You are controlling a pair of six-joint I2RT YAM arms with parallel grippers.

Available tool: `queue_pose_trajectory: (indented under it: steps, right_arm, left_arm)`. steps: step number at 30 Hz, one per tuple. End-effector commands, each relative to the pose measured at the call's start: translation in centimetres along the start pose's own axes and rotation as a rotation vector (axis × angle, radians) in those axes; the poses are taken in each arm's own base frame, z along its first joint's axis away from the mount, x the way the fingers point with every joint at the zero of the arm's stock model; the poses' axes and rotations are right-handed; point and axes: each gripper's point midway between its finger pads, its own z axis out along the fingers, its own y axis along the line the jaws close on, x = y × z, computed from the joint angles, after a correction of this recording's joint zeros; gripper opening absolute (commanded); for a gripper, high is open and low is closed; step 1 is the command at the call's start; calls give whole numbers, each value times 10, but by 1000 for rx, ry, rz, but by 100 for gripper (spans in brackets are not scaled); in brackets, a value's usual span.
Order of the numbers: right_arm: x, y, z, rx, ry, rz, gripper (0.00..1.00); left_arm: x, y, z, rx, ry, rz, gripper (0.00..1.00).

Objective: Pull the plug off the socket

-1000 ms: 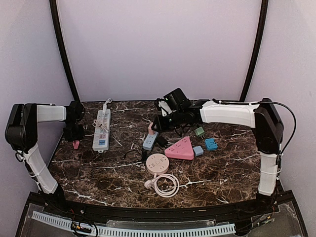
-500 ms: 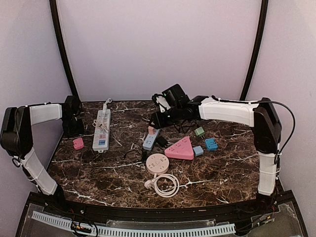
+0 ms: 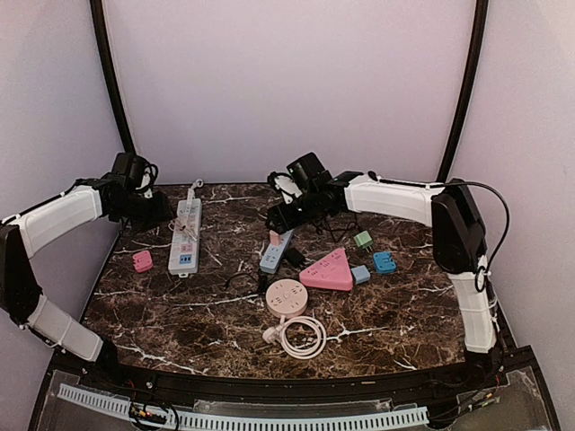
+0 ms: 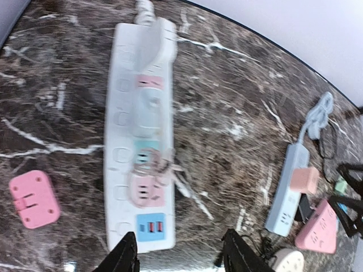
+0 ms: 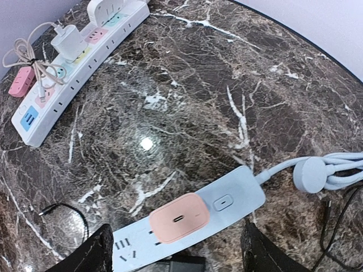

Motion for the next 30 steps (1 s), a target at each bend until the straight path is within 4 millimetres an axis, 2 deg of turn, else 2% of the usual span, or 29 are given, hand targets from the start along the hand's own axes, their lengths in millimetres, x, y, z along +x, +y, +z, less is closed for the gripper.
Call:
queue_pose_trajectory:
  steps: [1,7,11,19,30]
  right_arm:
    - [-12,-17,6,-52,-27,-108,74]
    - [-5,-11,14,-156,-27,-268,74]
    - [-1,-11,15,-215,-14,-298,77]
    - [12,-9,33,-259,49,-323,75]
    - [28,-2,42,-274,82,-342,67]
  left_arm:
    - [19,-52,-10,198,38,23,50]
    - [43,-94,-11,370,109,30,50]
    - [59,-108,-8,411,153,55,50]
    - [75,-114,-2,440,187,60,50]
    - [89,-121,5,467,223,52,50]
